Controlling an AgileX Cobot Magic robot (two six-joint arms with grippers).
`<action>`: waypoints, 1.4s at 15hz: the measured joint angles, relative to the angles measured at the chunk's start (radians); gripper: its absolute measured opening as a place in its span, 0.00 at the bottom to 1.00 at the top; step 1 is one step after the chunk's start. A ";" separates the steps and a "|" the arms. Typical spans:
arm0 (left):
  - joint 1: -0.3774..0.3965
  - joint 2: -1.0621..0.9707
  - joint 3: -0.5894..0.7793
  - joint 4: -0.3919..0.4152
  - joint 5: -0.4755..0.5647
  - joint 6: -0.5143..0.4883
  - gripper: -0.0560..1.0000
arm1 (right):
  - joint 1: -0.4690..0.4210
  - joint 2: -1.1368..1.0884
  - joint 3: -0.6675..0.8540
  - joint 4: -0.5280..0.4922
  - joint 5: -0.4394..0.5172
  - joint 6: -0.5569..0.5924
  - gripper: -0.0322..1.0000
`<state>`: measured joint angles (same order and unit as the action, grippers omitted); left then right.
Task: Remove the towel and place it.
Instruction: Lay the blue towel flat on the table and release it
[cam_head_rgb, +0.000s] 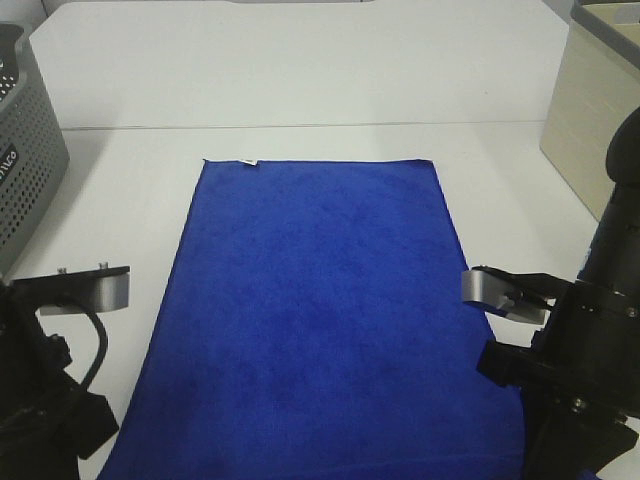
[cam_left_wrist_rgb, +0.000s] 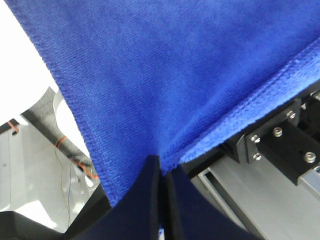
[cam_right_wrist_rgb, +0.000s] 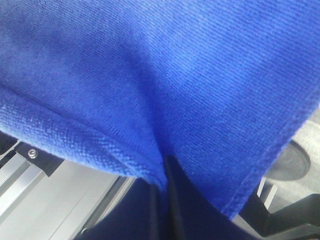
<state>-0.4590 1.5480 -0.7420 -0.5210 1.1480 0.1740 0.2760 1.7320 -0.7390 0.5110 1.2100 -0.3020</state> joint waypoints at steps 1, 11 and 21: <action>0.000 0.036 0.000 -0.004 0.000 0.017 0.05 | 0.000 0.020 0.000 0.000 -0.001 0.000 0.05; 0.000 0.225 -0.002 -0.025 0.005 0.090 0.05 | 0.000 0.162 0.001 0.026 -0.001 0.001 0.05; 0.000 0.226 -0.001 0.049 0.027 0.091 0.05 | 0.000 0.162 0.003 -0.037 -0.001 0.003 0.23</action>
<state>-0.4590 1.7740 -0.7430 -0.4720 1.1750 0.2650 0.2760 1.8940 -0.7360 0.4740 1.2090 -0.2990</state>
